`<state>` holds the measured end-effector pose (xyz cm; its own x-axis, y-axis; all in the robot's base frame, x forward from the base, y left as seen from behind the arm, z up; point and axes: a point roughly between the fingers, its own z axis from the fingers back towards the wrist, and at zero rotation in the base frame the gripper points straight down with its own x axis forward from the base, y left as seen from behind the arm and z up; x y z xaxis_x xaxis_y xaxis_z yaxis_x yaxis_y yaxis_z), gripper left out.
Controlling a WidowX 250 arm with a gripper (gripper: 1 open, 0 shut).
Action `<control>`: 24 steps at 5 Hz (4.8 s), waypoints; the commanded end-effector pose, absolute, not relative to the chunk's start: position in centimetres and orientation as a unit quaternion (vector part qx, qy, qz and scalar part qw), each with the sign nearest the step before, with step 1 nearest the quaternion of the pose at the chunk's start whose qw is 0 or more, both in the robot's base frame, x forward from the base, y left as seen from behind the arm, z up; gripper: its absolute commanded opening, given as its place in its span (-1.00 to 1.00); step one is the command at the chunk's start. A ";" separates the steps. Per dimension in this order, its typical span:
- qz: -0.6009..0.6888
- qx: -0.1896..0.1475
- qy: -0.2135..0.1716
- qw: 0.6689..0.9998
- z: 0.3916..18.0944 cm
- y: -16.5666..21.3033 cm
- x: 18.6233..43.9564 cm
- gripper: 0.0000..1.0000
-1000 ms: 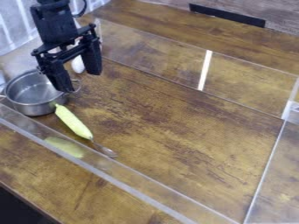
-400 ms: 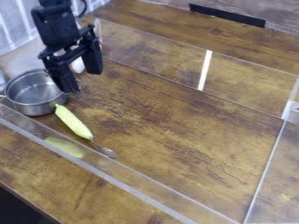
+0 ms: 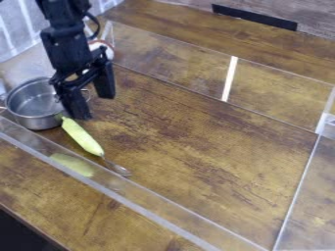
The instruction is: Move the green spoon to the right
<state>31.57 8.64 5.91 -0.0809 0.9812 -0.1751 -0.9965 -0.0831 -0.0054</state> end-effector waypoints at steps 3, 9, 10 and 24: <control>0.769 -0.064 0.023 0.636 4.3 9.1 32.4 1.00; 0.811 -0.024 0.037 0.584 1.6 11.8 28.8 1.00; 0.818 -0.015 0.038 0.574 1.8 11.2 28.0 1.00; 0.889 -0.004 0.083 0.450 3.5 14.0 29.7 -1.00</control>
<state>29.26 12.51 2.72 -0.5618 0.8235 -0.0786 -0.8195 -0.5410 0.1891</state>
